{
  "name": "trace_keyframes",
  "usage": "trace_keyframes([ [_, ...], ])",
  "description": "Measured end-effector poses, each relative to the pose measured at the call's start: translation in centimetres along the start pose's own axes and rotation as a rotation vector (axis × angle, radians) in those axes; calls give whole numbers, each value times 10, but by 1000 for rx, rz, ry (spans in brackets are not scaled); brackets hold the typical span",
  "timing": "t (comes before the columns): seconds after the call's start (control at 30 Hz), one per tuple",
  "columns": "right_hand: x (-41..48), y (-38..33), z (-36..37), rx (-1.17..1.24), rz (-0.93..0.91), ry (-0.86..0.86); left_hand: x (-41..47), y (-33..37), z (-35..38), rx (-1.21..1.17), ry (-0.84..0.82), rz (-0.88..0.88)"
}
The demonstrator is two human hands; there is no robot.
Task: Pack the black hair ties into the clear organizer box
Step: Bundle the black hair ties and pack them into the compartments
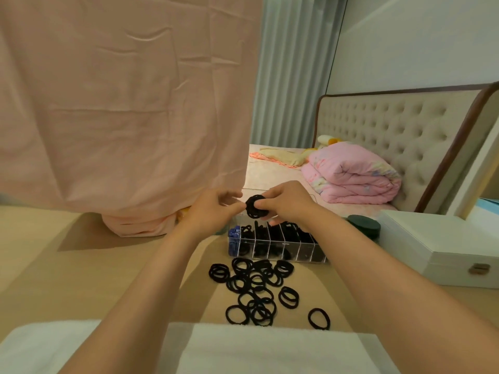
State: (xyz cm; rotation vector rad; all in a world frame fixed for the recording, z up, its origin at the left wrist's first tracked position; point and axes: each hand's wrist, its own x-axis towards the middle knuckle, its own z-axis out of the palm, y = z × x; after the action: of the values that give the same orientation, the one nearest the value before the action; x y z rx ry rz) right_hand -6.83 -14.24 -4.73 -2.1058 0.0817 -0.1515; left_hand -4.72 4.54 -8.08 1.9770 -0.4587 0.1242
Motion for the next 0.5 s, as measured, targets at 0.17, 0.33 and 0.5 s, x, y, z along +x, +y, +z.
trace_keyframes([
  [0.17,20,13,36,-393,-76,78,-3,-24,0,226,-2,39],
  [0.33,24,8,50,-773,-93,121,-1,-36,8,338,-84,113],
  [0.5,30,11,56,-1051,-63,-3,-3,-42,11,428,-63,137],
])
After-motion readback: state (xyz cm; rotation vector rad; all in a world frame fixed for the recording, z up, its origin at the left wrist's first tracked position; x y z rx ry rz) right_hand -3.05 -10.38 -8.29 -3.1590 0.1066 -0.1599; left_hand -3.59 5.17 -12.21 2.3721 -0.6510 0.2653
